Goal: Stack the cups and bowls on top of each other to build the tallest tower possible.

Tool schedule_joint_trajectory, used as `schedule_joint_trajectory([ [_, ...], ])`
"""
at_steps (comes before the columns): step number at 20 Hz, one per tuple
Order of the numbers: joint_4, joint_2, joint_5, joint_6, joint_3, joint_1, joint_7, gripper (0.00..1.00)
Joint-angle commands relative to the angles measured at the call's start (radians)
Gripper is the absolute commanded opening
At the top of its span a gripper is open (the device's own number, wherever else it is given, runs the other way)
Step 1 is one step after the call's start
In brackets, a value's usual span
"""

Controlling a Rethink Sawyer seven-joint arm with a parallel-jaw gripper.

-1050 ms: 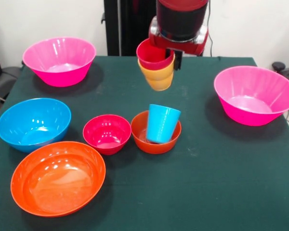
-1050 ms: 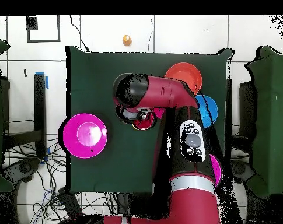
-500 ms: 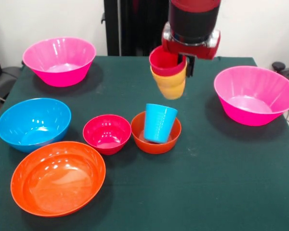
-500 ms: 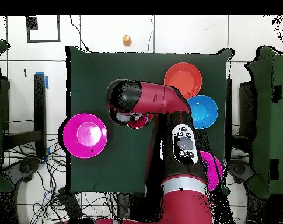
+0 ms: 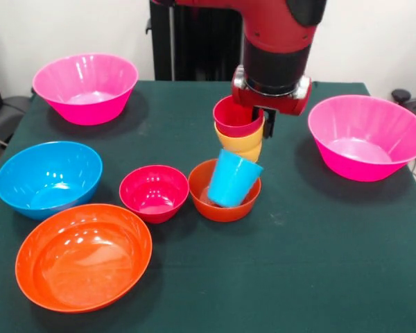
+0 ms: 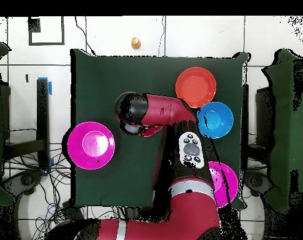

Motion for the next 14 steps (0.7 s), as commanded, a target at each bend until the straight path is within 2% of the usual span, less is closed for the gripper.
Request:
schedule_joint_trajectory([
  [1, 0.031, 0.027, -0.071, 0.035, -0.01, 0.023, 0.052, 0.0],
  [6, 0.005, -0.019, -0.092, 0.111, -0.038, 0.03, -0.005, 0.0],
  [9, -0.079, -0.058, -0.177, 0.181, -0.087, 0.056, -0.086, 0.0],
  [14, -0.157, -0.095, -0.257, 0.206, -0.09, 0.059, -0.153, 0.0],
])
